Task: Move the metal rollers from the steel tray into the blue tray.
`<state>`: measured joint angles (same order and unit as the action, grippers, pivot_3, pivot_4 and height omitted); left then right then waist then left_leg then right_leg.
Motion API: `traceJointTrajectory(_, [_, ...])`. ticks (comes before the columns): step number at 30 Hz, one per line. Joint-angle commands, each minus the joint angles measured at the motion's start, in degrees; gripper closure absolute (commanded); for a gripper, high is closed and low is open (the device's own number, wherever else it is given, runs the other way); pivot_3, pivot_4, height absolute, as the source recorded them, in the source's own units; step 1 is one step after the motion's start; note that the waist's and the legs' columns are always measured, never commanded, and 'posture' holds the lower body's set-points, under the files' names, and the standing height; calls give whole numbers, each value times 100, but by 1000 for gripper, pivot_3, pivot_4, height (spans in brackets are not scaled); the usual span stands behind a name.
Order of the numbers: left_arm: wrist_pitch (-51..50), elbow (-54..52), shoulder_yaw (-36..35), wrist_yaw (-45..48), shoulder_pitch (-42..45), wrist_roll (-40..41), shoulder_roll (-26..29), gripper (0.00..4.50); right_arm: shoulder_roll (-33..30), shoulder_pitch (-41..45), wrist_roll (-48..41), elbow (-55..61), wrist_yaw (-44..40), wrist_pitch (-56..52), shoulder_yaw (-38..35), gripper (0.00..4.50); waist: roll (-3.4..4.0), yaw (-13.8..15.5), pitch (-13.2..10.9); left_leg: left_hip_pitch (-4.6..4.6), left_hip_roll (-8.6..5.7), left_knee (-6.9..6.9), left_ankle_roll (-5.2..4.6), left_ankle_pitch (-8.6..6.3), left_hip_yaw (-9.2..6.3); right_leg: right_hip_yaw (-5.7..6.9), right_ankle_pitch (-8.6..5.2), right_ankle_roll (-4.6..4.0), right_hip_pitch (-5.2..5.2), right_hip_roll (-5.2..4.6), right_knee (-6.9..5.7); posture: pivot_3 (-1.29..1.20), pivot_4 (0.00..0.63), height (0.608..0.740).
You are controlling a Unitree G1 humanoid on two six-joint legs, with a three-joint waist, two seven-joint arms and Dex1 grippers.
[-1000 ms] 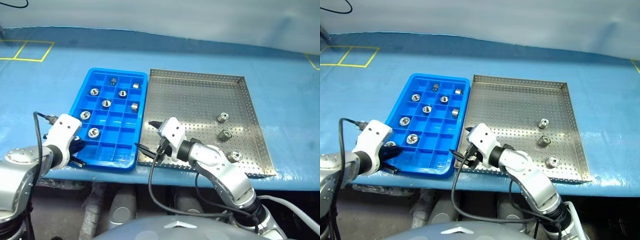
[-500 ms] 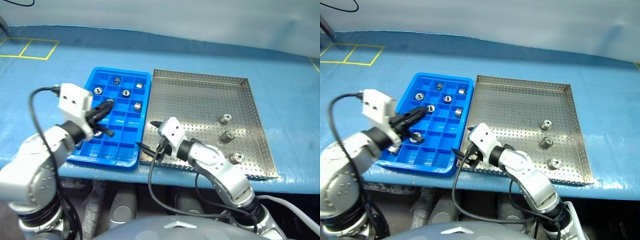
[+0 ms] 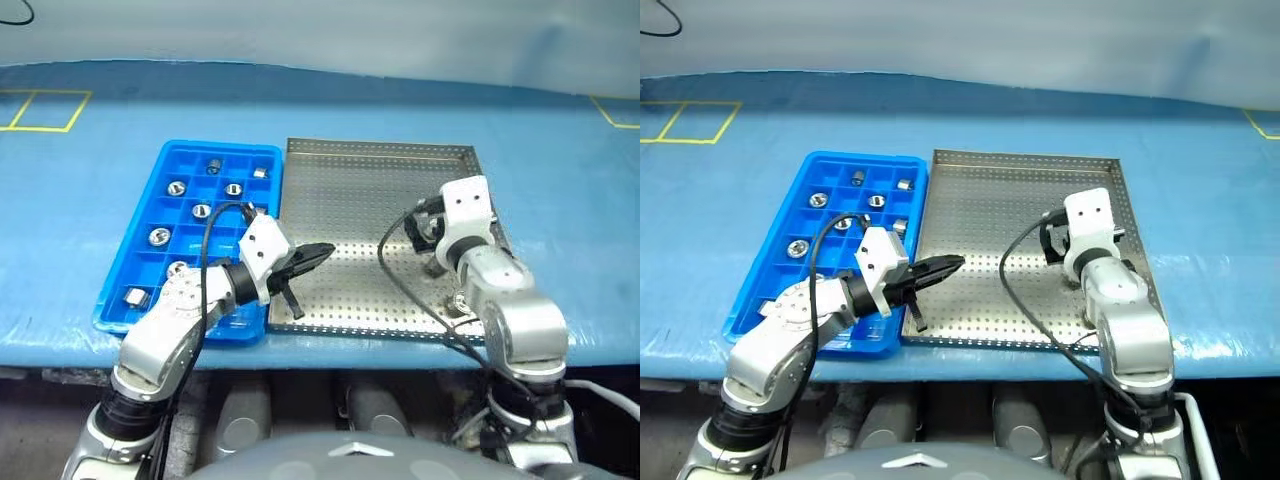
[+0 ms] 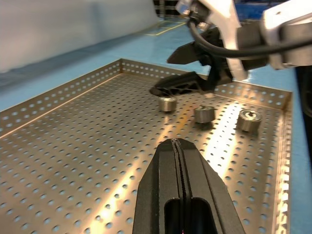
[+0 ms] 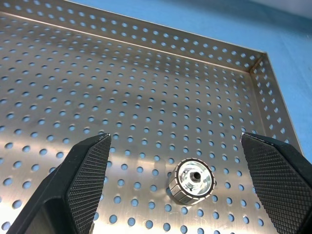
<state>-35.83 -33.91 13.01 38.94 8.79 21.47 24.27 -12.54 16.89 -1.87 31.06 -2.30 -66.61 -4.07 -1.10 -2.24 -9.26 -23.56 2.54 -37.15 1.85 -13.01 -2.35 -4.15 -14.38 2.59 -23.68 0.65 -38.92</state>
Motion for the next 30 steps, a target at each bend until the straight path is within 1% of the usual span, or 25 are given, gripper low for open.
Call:
traceJointTrajectory(1, [42,-123,58,358,61,270,157,4472,231,443,105,-448,317,-352,-293,0,2,-31,0,0,0,3,0,0,-1,0,0,0,0,0,0,-17,150,740])
traceJointTrajectory(4, [95,-253,120,548,-20,338,351,4472,331,866,64,-1123,379,-449,-500,0,8,-67,-3,-3,-5,3,-2,-1,4,-3,1,1,-2,-4,2,-3,150,740])
traceJointTrajectory(9, [108,-307,234,421,-178,190,430,4472,292,1096,143,-1736,533,-459,-704,0,8,-29,-3,-7,-10,3,-12,-7,6,-6,2,3,-2,-9,9,26,150,740])
traceJointTrajectory(12, [126,-319,271,379,-269,166,446,4472,307,1137,76,-1889,514,-533,-820,0,11,-7,-5,-6,-9,6,-13,-8,8,-8,1,2,-3,-9,10,32,150,740])
traceJointTrajectory(18, [145,-338,311,348,-330,139,493,4472,380,1108,40,-1932,494,-571,-820,0,15,-7,-7,-2,-5,5,-14,-8,9,-9,0,5,-3,-4,8,38,150,740])
traceJointTrajectory(19, [150,-340,316,350,-340,145,500,4500,393,1107,38,-1940,496,-563,-819,394,16,-5,-7,-2,-5,5,-14,-8,10,-9,0,5,-3,-4,8,39,150,740])
traceJointTrajectory(20, [153,-341,326,352,-343,140,514,4500,403,1111,33,-1952,494,-559,-814,608,16,-3,-7,-2,-5,5,-14,-8,10,-9,0,5,-3,-4,8,38,150,740])
traceJointTrajectory(24, [152,-332,348,356,-353,141,539,4500,469,1173,15,-2000,510,-559,-838,1937,16,1,-7,-4,-6,5,-14,-8,11,-10,0,5,-3,-6,9,38,150,740])
traceJointTrajectory(25, [150,-329,357,357,-354,136,543,4500,478,1183,16,-2004,516,-556,-843,2197,16,0,-7,-4,-6,5,-14,-8,11,-10,0,5,-3,-6,9,38,150,740])
traceJointTrajectory(26, [143,-326,378,358,-349,121,552,4500,481,1190,20,-2004,518,-560,-839,2584,16,-1,-7,-4,-6,6,-14,-8,12,-10,0,5,-4,-6,9,38,150,740])
traceJointTrajectory(27, [134,-324,390,365,-344,118,560,4500,484,1195,23,-1989,517,-574,-824,2815,16,0,-7,-3,-6,6,-14,-8,12,-10,0,5,-3,-6,9,39,150,740])
traceJointTrajectory(30, [123,-348,371,391,-387,157,595,4500,385,1171,-28,-1618,313,-578,-469,2814,21,-1,-10,-3,-6,6,-14,-8,11,-9,0,5,-4,-5,9,41,150,740])
